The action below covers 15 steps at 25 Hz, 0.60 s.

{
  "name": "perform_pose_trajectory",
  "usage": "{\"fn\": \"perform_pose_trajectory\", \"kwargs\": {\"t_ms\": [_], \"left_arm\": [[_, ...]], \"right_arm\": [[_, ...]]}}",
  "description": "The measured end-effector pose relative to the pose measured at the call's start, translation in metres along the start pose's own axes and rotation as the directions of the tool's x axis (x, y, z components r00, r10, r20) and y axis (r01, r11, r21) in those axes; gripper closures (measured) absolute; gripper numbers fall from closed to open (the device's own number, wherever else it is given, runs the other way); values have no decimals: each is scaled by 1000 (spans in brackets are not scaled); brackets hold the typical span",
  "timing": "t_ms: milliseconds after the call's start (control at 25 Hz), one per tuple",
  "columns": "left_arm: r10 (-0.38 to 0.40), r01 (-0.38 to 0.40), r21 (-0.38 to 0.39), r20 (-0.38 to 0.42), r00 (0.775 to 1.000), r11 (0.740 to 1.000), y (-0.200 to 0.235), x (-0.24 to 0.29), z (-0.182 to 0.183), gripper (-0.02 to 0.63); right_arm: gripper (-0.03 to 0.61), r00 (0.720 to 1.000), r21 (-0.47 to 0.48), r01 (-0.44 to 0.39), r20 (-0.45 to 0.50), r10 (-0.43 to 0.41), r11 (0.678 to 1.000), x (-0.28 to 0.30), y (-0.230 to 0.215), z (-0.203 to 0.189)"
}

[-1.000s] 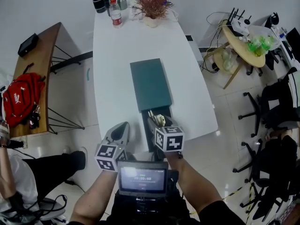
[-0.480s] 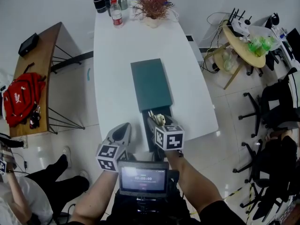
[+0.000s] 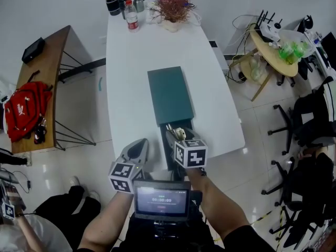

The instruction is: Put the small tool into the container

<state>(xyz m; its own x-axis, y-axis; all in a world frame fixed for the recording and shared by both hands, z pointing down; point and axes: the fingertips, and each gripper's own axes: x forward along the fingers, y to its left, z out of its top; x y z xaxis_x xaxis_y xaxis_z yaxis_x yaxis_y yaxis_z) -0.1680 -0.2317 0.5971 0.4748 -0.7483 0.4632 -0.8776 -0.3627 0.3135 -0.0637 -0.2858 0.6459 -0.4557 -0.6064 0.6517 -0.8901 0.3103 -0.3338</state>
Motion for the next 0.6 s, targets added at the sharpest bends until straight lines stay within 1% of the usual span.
{"fn": "perform_pose_trajectory", "kwargs": {"t_ms": [240, 320, 440, 600], "left_arm": [[-3, 3, -4, 4, 1000, 1000, -1, 1, 2, 604], [-6, 6, -6, 4, 1000, 1000, -2, 2, 1, 605], [-12, 12, -5, 6, 1000, 1000, -6, 3, 0, 604], [-11, 11, -6, 5, 1000, 1000, -8, 1, 0, 604]], "right_arm": [[313, 999, -9, 35, -32, -36, 999, -4, -4, 10], [313, 998, 1, 44, -41, -44, 999, -4, -9, 9], [316, 998, 21, 33, -48, -32, 999, -5, -16, 7], [316, 998, 9, 13, -60, -13, 1000, -8, -13, 7]]}}
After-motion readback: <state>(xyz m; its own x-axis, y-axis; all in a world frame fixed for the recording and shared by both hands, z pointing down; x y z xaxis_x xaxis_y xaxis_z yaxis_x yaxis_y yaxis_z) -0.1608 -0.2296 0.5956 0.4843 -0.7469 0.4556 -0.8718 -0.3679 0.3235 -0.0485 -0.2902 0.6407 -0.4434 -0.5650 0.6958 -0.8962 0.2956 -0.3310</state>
